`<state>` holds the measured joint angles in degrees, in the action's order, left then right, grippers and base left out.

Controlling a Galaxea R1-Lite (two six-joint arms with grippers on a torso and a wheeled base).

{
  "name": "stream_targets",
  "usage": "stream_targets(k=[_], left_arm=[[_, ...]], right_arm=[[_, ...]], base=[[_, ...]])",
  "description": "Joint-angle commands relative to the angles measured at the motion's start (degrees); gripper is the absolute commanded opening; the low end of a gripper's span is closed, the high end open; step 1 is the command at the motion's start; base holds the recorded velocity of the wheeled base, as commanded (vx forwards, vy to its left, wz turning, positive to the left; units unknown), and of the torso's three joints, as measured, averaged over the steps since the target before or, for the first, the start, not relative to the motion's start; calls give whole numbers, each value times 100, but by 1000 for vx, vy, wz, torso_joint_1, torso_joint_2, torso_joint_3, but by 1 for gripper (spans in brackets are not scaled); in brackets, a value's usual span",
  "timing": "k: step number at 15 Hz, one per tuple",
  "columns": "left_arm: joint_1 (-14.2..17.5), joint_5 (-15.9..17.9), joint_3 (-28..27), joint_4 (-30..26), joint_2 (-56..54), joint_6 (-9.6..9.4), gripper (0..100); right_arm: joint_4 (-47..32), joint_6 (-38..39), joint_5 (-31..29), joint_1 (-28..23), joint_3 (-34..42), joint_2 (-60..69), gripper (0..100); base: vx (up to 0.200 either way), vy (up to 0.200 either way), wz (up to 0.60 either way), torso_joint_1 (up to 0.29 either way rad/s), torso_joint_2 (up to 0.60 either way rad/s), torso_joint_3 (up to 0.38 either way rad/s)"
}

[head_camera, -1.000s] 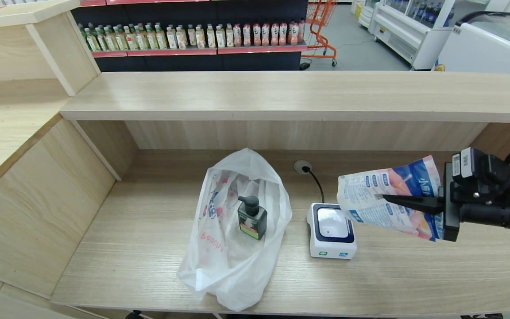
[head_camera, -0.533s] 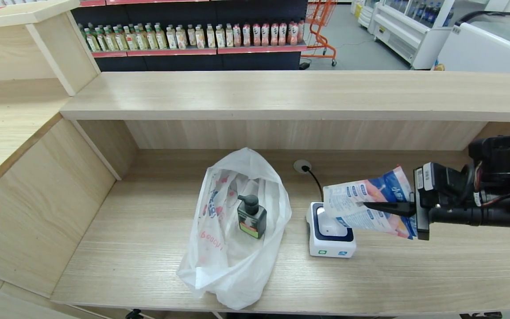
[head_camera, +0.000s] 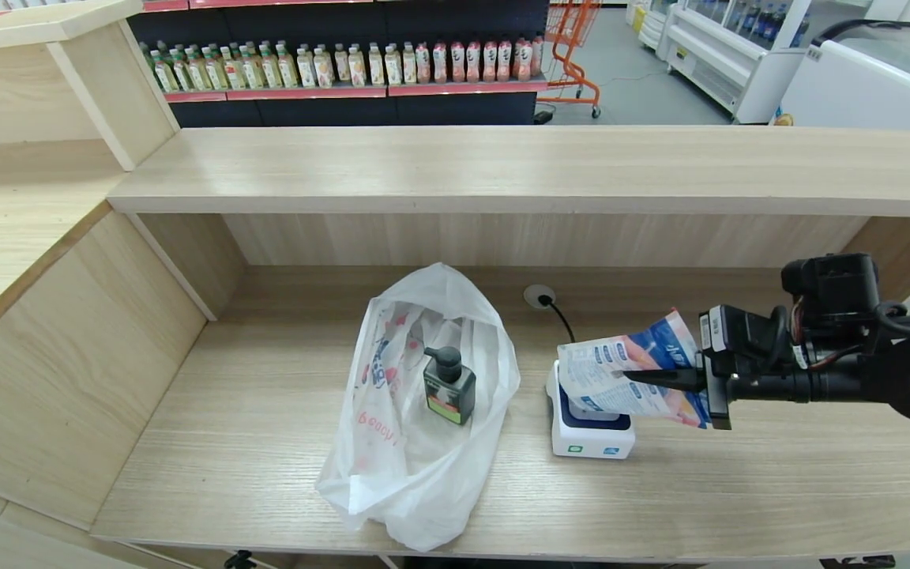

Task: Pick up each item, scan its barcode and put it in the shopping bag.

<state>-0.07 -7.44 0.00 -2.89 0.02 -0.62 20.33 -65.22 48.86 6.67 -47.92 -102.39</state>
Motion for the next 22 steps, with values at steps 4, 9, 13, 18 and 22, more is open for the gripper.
stream_targets(k=[4,9,13,18,22], left_arm=[[-1,-3,0,-1,-2,1,100],[-1,5,0,-1,-2,1,100],[-1,-3,0,-1,-2,1,100],[-1,-3,0,-1,-2,1,100],[7,-3,0,-1,6,1,100]], right_arm=[[-3,18,-8,124,-182,-97,0],[-21,897,62,89,-420,131,0],[6,5045,-26,511,-1387,421,0],[225,5713,-658,1232,-2178,-862,0],[1491,5678,-667,1522,-2362,-1872,0]], base=[[0,0,0,0,0,0],[0,0,0,0,0,0],[0,0,0,0,0,0],[0,0,0,0,0,0],[0,0,0,0,0,0]])
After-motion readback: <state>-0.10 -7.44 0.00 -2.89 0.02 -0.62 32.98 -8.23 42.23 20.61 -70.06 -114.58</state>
